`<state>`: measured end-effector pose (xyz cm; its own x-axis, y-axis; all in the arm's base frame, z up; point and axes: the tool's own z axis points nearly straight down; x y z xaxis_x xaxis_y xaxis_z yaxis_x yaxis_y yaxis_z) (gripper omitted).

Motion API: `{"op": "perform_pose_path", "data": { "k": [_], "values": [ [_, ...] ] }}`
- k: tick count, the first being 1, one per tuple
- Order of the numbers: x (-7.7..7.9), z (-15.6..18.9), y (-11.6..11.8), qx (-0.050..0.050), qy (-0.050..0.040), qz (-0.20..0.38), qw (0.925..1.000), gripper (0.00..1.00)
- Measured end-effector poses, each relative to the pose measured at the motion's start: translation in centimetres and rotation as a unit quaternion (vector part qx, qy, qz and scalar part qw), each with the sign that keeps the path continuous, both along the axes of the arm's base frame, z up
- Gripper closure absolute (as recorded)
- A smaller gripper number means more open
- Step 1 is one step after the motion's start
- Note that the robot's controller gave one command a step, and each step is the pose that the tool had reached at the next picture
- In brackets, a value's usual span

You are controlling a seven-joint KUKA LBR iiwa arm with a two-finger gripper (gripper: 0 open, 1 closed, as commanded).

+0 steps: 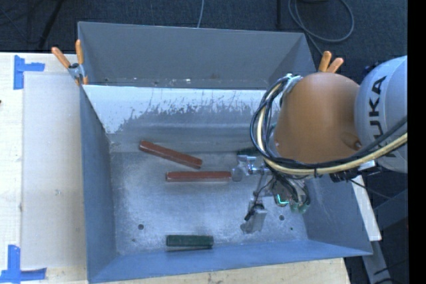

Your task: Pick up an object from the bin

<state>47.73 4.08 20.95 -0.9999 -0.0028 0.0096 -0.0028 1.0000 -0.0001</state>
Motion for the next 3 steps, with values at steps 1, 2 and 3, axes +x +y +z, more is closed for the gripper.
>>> {"op": "perform_pose_path", "data": {
  "k": [1, 2, 3],
  "values": [
    [6.0, 0.2, 1.2, -0.001, -0.0049, -0.178, 0.9840, 0.00],
    [3.9, -1.5, 5.1, -0.001, -0.0028, -0.213, 0.9770, 0.00],
    [9.5, -14.3, 6.7, -0.002, -0.0047, -0.234, 0.9723, 0.00]
  ]
}}
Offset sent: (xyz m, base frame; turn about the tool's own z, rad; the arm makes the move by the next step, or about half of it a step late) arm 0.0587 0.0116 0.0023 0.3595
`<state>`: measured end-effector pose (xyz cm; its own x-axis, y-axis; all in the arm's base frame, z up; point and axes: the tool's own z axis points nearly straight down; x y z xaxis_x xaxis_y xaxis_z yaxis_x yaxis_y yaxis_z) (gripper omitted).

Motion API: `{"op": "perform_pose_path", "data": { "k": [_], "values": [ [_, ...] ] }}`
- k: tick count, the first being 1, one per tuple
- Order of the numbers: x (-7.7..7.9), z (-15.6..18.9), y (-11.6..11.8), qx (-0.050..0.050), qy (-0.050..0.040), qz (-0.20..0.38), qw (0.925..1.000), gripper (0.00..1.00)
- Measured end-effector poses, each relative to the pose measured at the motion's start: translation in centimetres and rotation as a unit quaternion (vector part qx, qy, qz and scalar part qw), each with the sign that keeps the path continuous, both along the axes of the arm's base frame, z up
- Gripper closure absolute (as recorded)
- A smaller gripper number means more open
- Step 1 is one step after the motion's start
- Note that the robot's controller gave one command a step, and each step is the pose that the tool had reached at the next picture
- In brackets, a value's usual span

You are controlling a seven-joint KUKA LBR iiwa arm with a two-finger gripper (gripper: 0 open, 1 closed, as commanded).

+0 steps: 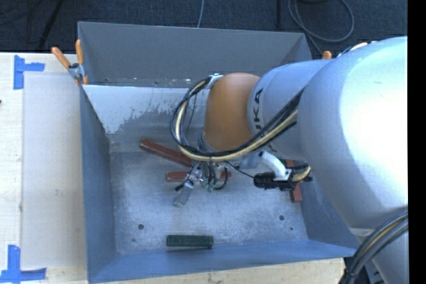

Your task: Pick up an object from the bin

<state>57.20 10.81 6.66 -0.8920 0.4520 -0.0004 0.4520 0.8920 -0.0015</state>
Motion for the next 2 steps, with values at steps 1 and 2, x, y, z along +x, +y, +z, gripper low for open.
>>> {"op": "perform_pose_path", "data": {
  "k": [1, 2],
  "values": [
    [0.32, 0.80, -0.03, 0.001, -0.0062, 0.000, 1.0000, 1.00],
    [-0.04, 0.35, 0.03, 0.001, -0.0007, 0.000, 1.0000, 0.00]
  ]
}}
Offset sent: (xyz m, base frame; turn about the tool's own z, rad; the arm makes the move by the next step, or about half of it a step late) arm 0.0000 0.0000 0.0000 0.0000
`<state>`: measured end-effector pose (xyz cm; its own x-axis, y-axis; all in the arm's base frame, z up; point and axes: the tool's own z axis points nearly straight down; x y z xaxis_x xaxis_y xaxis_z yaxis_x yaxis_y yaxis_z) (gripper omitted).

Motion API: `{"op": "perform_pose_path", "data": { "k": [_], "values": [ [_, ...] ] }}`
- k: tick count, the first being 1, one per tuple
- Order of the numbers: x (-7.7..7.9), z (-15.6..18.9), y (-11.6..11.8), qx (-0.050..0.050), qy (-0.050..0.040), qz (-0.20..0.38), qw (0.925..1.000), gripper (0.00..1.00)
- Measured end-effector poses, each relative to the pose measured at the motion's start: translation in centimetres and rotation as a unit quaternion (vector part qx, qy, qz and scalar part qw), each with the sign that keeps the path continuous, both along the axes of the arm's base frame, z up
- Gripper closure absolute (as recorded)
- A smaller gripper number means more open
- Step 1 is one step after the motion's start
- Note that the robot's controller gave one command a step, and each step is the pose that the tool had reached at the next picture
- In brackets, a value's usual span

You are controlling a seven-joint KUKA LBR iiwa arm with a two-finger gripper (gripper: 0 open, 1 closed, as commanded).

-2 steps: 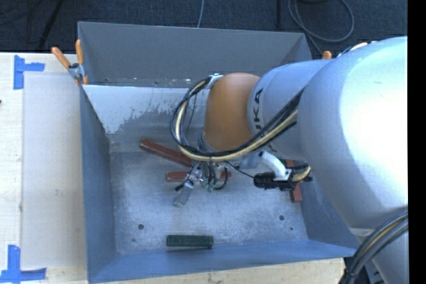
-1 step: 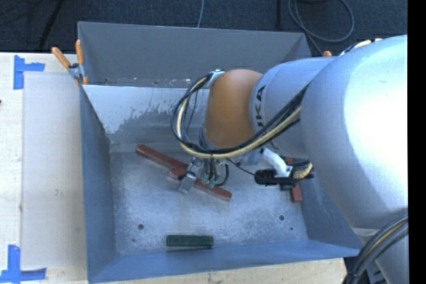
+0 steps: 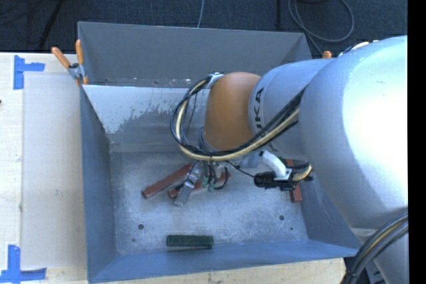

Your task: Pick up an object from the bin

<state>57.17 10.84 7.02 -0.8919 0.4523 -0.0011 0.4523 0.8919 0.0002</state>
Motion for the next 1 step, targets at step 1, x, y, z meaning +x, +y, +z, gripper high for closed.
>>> {"op": "perform_pose_path", "data": {
  "k": [1],
  "values": [
    [0.28, 0.39, -0.08, 0.000, -0.0041, 0.000, 1.0000, 1.00]
  ]
}}
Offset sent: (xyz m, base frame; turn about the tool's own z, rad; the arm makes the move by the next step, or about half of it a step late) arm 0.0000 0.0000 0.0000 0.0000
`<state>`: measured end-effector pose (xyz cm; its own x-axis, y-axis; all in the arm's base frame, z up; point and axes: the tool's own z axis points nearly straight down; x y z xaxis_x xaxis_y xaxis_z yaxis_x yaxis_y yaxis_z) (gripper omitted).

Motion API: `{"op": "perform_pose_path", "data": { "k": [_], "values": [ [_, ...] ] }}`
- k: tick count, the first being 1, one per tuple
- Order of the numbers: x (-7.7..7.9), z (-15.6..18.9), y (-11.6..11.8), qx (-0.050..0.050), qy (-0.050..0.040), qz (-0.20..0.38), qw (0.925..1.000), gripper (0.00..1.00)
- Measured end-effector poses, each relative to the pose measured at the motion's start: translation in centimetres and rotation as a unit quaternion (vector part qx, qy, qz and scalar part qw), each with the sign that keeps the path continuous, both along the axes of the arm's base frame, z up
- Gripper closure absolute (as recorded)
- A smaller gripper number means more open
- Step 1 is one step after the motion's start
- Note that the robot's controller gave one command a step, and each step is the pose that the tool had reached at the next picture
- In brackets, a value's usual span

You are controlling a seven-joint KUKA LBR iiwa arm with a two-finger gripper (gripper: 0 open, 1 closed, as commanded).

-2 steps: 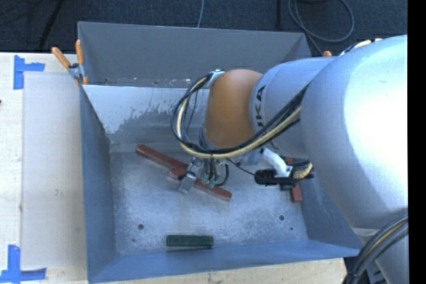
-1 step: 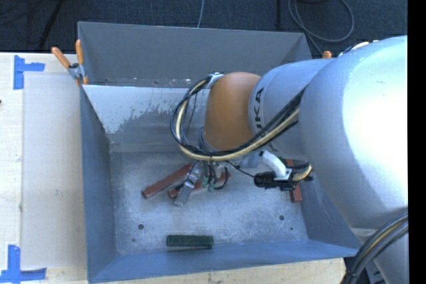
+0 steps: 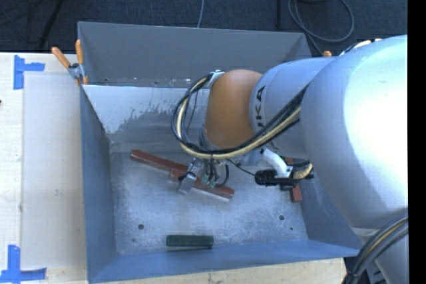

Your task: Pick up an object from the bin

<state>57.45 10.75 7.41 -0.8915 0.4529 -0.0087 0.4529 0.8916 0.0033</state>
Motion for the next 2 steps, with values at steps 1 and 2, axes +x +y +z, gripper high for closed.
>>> {"op": "perform_pose_path", "data": {
  "k": [1, 2],
  "values": [
    [-0.30, -0.41, 0.08, 0.000, 0.0044, 0.000, 1.0000, 0.00],
    [-0.12, -0.12, -0.01, 0.000, 0.0024, 0.000, 1.0000, 1.00]
  ]
}}
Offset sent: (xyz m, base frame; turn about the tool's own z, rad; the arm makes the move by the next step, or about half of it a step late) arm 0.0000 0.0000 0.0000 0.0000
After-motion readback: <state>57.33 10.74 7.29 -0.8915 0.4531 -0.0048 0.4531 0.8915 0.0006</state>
